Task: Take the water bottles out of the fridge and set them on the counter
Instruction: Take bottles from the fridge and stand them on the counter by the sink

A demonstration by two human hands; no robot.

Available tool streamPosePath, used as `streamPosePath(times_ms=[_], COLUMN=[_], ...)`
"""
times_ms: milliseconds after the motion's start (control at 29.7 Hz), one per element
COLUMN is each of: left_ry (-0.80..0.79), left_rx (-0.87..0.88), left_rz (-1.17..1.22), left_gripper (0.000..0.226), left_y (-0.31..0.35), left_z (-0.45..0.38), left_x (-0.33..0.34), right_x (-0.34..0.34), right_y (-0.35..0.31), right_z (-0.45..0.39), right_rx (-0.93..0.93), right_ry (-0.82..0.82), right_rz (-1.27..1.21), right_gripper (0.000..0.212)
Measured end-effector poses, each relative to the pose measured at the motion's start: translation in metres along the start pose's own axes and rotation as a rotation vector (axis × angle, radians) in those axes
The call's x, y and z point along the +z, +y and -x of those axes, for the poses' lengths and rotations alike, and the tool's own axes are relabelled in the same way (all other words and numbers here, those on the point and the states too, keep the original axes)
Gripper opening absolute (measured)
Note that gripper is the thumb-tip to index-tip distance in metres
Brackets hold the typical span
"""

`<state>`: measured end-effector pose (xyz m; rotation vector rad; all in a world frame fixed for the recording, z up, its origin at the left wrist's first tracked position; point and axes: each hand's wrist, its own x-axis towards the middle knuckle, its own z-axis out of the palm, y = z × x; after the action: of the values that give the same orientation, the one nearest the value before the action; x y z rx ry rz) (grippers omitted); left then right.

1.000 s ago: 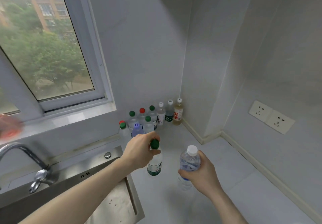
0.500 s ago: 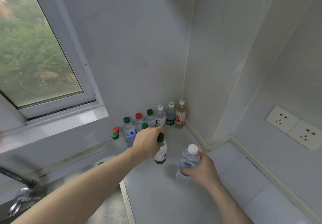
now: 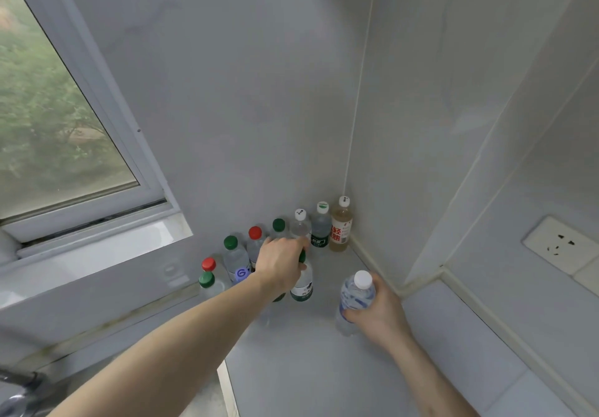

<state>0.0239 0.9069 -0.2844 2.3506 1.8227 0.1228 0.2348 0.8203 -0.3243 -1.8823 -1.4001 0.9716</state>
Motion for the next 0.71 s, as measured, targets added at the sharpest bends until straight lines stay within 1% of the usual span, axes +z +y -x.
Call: streamPosePath(times_ms=[67, 135, 270, 405, 641, 708], left_ry=[0.002, -0.003, -0.004, -0.017, -0.025, -0.017], left_rx=[-0.013, -0.030, -0.068, -0.094, -0.123, -0.127], left_rz=[0.002, -0.004, -0.007, -0.036, -0.072, -0.059], left_gripper=[0.026, 0.025, 0.021, 0.020, 0.019, 0.020], left_y=[-0.004, -0.008, -0.012, -0.009, -0.008, -0.009], left_z=[-0.005, -0.011, -0.022, -0.030, -0.042, -0.044], left_x=[0.002, 0.003, 0.007, 0.011, 0.012, 0.012], right_x=[0.001, 0.003, 0.010, 0.015, 0.018, 0.019], right_y=[-0.006, -0.012, -0.025, -0.033, -0.040, -0.041], right_z=[-0.008, -0.018, -0.039, -0.053, -0.071, -0.077], right_rx=[0.009, 0.011, 0.007, 0.011, 0.009, -0.009], right_ry=[-0.011, -0.028, -0.048, -0.048, -0.067, -0.076], right_rz=[0.001, 0.001, 0.002, 0.010, 0.033, 0.045], right_gripper=[0.042, 0.040, 0.051, 0.050, 0.043, 0.046])
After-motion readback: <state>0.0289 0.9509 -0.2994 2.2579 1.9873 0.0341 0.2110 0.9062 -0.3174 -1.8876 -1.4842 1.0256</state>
